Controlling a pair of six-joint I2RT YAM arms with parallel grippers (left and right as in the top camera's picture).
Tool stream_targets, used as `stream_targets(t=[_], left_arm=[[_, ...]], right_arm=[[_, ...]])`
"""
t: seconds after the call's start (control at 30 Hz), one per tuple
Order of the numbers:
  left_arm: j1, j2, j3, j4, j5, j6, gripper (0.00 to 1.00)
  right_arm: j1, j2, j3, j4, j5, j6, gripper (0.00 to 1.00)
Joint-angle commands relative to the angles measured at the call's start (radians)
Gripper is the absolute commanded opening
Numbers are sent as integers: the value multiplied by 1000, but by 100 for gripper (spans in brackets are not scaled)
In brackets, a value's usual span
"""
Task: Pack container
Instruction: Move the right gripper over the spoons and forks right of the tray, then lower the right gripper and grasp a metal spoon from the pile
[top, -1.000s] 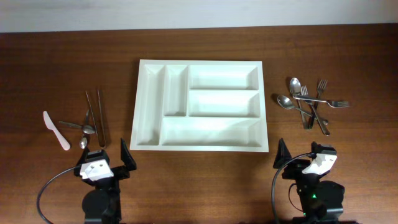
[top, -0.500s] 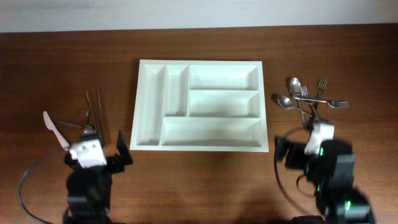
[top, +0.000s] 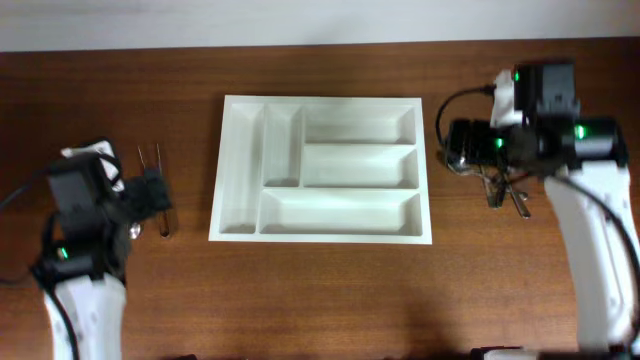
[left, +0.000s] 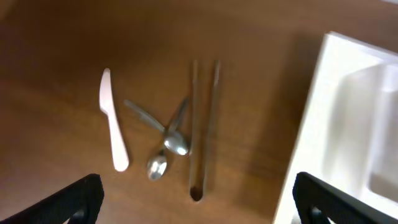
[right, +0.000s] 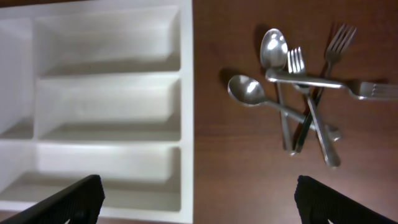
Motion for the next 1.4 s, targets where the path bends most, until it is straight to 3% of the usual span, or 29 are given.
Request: stream_targets(t=[0.0,0.13,0.43,0.5,0.83,1.37], left_arm=[[60,99,47,-21,63,13,99],[81,166,47,-19,58,13,99],[81,252,47,-5,59,13,99],[81,259,47,-5,59,13,99],[81,261,47,-5,59,13,99],[81,261,47,-5,59,13,99]], right_arm=[[-39,77,85,-22,-5,-77,99],[-100,138,88,2,-5,-179,99],[-209,327,88,77,-35,-229,99],[-203,366,88,89,-34,-217,91],[-111,524,88,115,109,-169,91],[-35,652,87,227,227,-176,82]])
